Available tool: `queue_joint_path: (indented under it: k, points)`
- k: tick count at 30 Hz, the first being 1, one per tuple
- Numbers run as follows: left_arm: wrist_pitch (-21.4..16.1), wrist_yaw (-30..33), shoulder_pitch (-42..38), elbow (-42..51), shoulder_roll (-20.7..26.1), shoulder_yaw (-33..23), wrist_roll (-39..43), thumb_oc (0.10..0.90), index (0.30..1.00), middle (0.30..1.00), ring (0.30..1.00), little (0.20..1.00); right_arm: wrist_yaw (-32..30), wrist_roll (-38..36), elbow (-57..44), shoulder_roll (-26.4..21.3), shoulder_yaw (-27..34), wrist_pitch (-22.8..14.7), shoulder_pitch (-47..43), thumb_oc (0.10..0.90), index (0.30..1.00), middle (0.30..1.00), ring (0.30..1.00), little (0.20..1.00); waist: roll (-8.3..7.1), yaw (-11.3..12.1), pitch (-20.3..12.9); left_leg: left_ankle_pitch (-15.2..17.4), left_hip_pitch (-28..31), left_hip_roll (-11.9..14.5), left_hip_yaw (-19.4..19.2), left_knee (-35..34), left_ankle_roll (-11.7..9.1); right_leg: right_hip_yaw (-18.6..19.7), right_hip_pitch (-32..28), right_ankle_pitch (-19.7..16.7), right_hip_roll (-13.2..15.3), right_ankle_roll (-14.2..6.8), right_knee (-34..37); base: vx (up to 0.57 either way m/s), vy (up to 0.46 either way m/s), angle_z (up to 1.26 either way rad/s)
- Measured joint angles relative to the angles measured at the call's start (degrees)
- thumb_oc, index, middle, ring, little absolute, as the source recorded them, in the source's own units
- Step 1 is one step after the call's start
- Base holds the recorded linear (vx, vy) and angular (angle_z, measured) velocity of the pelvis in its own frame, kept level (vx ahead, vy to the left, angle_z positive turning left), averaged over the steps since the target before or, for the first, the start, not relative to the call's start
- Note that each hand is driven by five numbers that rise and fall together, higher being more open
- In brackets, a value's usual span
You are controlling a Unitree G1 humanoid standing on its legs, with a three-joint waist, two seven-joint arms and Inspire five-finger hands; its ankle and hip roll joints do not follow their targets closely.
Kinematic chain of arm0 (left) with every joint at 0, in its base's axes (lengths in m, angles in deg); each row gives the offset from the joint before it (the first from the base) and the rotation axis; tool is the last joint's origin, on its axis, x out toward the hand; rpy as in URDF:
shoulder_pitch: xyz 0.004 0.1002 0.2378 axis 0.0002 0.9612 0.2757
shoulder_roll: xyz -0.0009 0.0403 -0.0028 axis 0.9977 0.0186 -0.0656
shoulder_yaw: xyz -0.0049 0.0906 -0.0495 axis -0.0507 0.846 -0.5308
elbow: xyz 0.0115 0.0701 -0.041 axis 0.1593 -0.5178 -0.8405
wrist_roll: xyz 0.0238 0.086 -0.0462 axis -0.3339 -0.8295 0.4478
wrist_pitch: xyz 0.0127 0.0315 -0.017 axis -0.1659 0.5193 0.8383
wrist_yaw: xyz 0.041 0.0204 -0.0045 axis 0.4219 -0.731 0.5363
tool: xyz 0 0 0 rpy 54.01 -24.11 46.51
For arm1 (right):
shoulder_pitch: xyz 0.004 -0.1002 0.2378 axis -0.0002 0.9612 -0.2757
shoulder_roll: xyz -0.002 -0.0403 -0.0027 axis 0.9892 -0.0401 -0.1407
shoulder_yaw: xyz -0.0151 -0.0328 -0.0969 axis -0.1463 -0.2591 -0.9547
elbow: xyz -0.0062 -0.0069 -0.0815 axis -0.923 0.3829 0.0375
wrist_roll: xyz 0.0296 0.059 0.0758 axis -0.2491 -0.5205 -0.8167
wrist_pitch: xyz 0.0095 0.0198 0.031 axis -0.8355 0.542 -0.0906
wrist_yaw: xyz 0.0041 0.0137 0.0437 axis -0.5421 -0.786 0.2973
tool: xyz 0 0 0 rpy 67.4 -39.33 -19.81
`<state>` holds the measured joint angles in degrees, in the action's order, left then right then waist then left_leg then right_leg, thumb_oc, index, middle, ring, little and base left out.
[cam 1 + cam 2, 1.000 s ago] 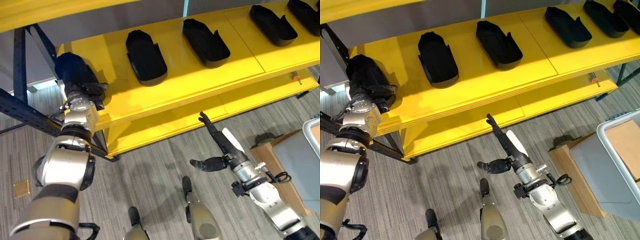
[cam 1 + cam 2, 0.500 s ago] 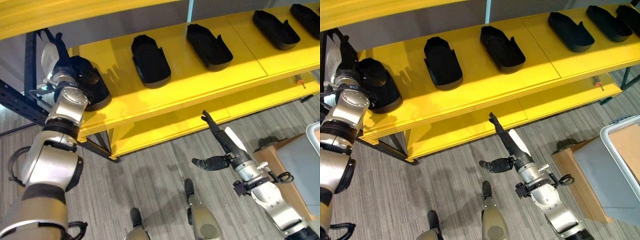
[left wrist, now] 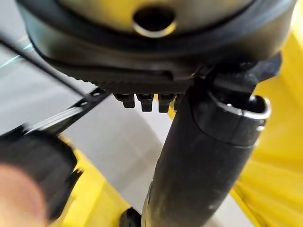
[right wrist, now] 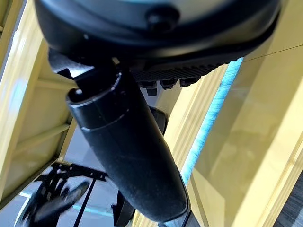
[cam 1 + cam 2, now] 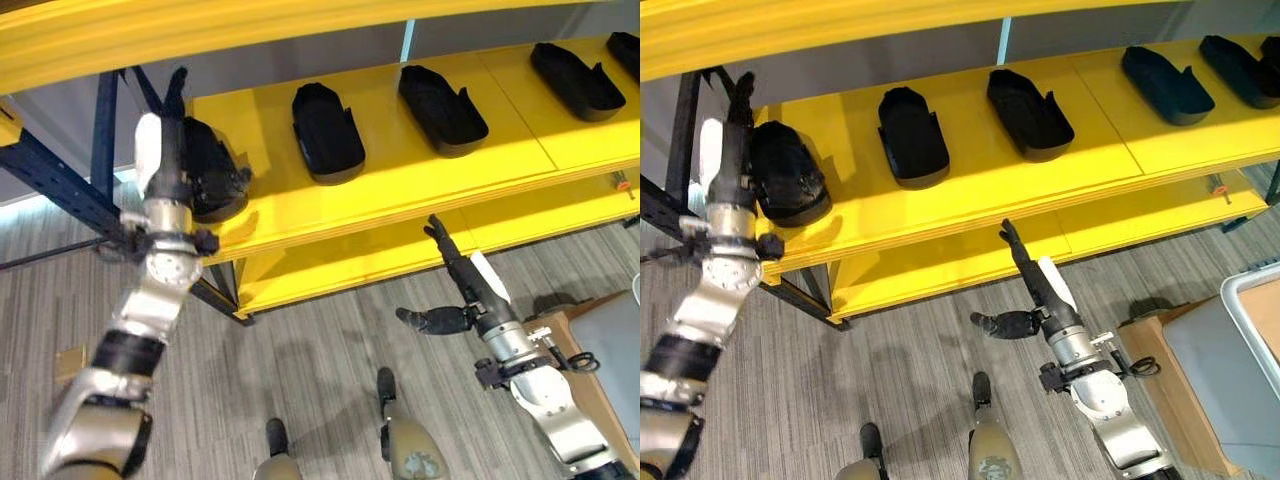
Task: Move parts from the plastic box to the shelf.
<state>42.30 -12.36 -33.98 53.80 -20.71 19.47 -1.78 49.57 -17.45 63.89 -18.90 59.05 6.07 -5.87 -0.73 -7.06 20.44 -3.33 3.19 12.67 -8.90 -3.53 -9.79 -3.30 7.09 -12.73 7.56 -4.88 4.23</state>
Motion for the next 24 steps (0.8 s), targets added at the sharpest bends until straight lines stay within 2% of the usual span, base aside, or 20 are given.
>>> queue_joint_path:
  k: [7,15,24]
  points:
    - [-0.4,-1.2,10.2,7.6,-9.4,-3.4,1.2,0.9,1.0,1.0,1.0,1.0,0.0,0.1,0.1,0.7,0.1,0.5,0.1,0.9,1.0,1.0,1.0,1.0,-0.08,0.9,0.0,-0.1,0.9,0.2,-0.4,-0.9,-0.1,0.0,-0.6,-0.7,-0.3,0.0,0.6,0.0,-0.001,-0.02]
    - [-1.5,-1.4,12.7,10.1,-10.5,-2.3,0.7,0.9,1.0,1.0,1.0,1.0,-0.1,0.2,0.0,0.7,0.1,0.6,0.0,0.9,1.0,1.0,1.0,1.0,-0.66,0.9,-0.4,0.0,1.0,0.2,-0.4,-0.9,0.0,0.8,-0.4,-0.3,-0.4,-0.4,0.6,0.0,0.0,0.0]
    - [-1.6,-2.4,13.4,7.5,-11.4,2.6,-4.2,0.9,1.0,1.0,1.0,1.0,-1.3,0.2,0.0,1.2,-0.4,0.6,-0.2,0.9,1.0,1.0,1.0,1.0,-1.33,0.9,-0.8,0.0,0.8,0.2,-0.7,-0.9,0.0,1.2,0.1,-0.2,-0.5,-0.2,0.6,0.0,-0.001,-0.02]
